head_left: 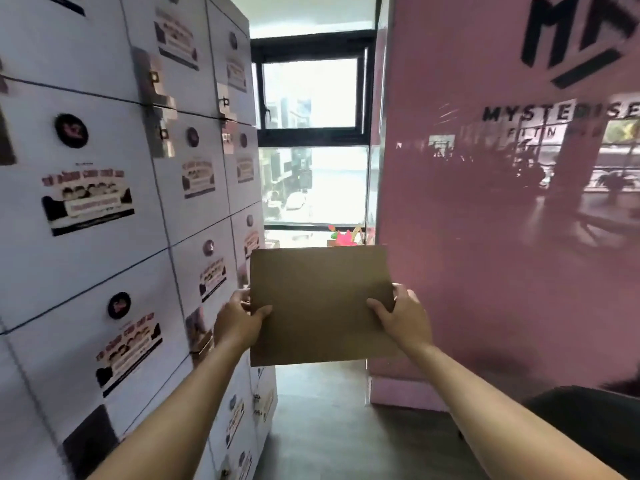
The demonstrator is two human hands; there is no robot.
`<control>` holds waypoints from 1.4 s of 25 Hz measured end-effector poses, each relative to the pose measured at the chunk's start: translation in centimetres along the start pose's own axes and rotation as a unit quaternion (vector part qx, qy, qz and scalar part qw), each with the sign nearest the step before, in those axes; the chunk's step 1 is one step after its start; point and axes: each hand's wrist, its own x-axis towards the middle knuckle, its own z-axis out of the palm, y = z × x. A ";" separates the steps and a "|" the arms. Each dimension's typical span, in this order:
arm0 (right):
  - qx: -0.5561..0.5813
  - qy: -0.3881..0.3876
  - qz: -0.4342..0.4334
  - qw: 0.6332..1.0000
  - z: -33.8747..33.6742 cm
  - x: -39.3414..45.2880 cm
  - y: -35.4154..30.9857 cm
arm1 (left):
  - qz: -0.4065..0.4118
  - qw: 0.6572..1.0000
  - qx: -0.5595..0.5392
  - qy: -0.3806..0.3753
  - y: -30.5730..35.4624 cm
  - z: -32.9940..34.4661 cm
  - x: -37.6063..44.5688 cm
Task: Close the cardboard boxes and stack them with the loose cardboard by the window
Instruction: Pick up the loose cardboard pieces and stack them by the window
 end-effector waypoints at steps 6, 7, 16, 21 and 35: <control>0.021 0.010 0.011 1.000 5.4 15.5 7.1 | -0.001 1.000 -0.016 -0.011 0.9 12.6 13.7; 0.026 0.006 0.009 1.000 6.4 18.7 7.9 | -0.010 1.000 -0.017 -0.013 1.3 14.3 16.3; 0.054 -0.053 0.013 0.997 21.0 41.6 10.6 | -0.070 0.997 0.015 0.012 -0.2 23.0 36.7; 0.029 -0.071 0.049 0.996 31.2 51.0 13.0 | -0.089 0.995 0.033 -0.012 -4.3 28.6 49.5; -0.001 -0.116 0.107 0.987 53.5 84.0 17.6 | -0.121 0.988 0.075 -0.056 -10.7 45.9 86.3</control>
